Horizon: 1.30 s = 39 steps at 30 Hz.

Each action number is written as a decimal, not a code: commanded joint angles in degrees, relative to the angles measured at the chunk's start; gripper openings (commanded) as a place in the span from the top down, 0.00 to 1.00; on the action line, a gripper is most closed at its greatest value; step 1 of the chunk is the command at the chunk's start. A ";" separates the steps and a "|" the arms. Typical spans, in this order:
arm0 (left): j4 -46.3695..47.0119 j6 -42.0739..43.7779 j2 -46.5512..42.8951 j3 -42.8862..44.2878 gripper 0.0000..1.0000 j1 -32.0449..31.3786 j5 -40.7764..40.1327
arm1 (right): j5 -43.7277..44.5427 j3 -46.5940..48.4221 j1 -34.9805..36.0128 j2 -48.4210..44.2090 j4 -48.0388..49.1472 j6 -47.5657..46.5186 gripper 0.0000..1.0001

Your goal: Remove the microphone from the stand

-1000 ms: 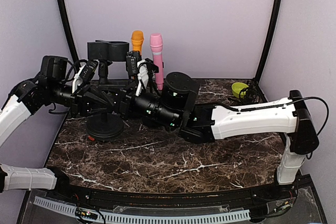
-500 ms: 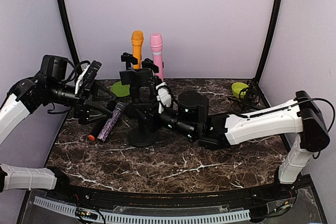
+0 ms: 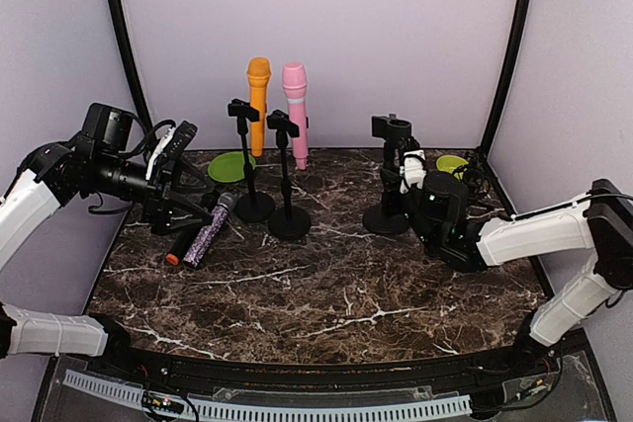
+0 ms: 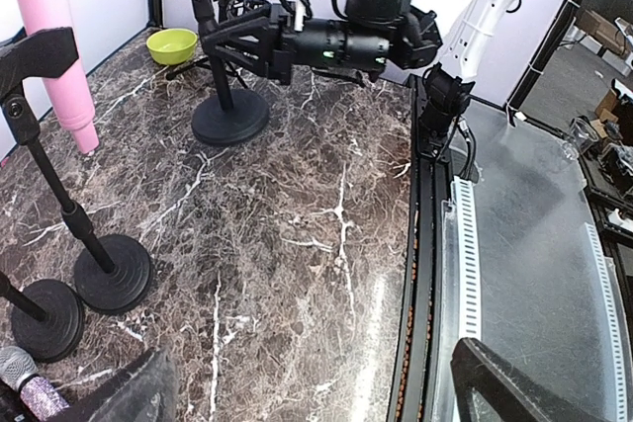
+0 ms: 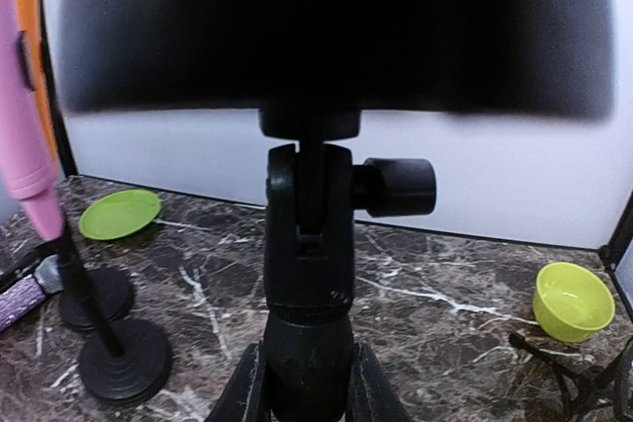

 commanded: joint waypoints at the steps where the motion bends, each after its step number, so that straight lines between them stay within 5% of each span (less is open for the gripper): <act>1: -0.87 1.48 0.47 1.13 0.01 0.23 -0.52 | 4.01 2.89 -5.19 5.34 13.72 -4.14 1.00; 16: -2.33 3.89 0.75 4.03 0.01 0.60 -1.09 | 6.53 8.99 -14.10 22.67 22.33 -4.49 1.00; 27: -3.95 5.59 0.94 8.70 0.01 0.94 -0.85 | 7.25 -0.16 -13.43 18.62 22.01 -1.26 0.23; 32: -4.02 4.98 0.48 9.73 0.01 1.19 -0.69 | 8.11 -4.91 -11.44 14.09 20.38 1.93 0.08; 39: -3.18 3.34 0.14 10.88 0.01 1.18 -0.89 | 11.95 -11.31 -3.75 9.55 18.73 5.08 0.06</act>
